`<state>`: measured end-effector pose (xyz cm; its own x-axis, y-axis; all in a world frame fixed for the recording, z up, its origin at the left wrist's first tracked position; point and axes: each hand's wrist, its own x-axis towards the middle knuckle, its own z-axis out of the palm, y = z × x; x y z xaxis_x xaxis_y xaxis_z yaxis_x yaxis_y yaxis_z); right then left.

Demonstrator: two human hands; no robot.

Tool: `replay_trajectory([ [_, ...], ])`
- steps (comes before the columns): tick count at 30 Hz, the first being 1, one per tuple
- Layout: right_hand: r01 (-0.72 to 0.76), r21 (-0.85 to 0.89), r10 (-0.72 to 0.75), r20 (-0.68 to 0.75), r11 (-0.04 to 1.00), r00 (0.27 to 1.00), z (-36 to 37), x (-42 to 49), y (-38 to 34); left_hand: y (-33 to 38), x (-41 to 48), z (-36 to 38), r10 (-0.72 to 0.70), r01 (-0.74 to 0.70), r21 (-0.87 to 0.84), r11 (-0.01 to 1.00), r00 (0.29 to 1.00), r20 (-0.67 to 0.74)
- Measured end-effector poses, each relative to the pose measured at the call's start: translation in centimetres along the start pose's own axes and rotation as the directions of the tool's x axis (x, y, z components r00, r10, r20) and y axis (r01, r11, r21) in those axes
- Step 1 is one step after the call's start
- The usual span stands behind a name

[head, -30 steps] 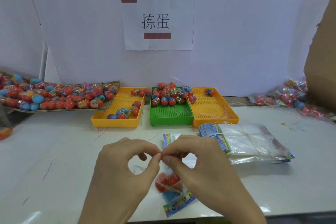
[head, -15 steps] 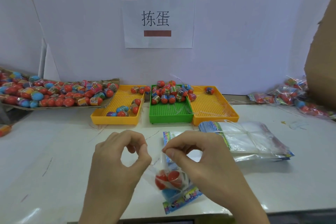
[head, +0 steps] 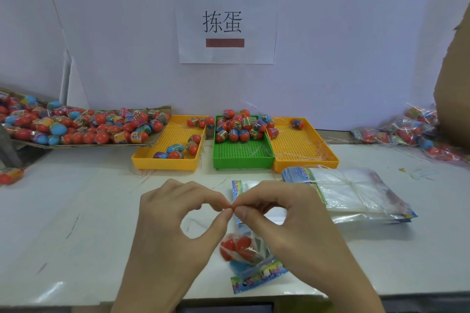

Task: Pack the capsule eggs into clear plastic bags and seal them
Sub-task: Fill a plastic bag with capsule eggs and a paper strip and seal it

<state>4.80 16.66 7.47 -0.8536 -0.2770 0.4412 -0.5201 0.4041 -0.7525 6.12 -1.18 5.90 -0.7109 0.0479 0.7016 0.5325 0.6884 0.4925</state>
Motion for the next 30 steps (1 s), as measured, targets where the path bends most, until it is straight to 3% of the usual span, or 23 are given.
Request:
replay_trajectory([
  [7,0.029,-0.166,-0.021,0.047,0.986,0.999,0.6,-0.4,-0.5,0.0,0.2,-0.5,0.014,-0.019,0.051,0.999,0.994,0.107],
  [13,0.024,-0.141,-0.027,-0.02,0.99,0.999,0.7,-0.4,-0.6,0.3,1.6,-0.6,0.109,-0.133,0.153,0.979,0.982,0.156],
  [22,0.021,-0.121,-0.035,-0.11,0.992,0.993,0.5,-0.2,-0.5,0.4,1.3,1.0,0.103,-0.099,0.091,0.991,0.994,-0.031],
  [30,-0.016,-0.056,0.007,-0.16,0.998,0.987,0.2,0.1,0.1,-0.8,1.3,0.8,-0.118,0.113,-0.039,0.993,0.975,-0.19],
])
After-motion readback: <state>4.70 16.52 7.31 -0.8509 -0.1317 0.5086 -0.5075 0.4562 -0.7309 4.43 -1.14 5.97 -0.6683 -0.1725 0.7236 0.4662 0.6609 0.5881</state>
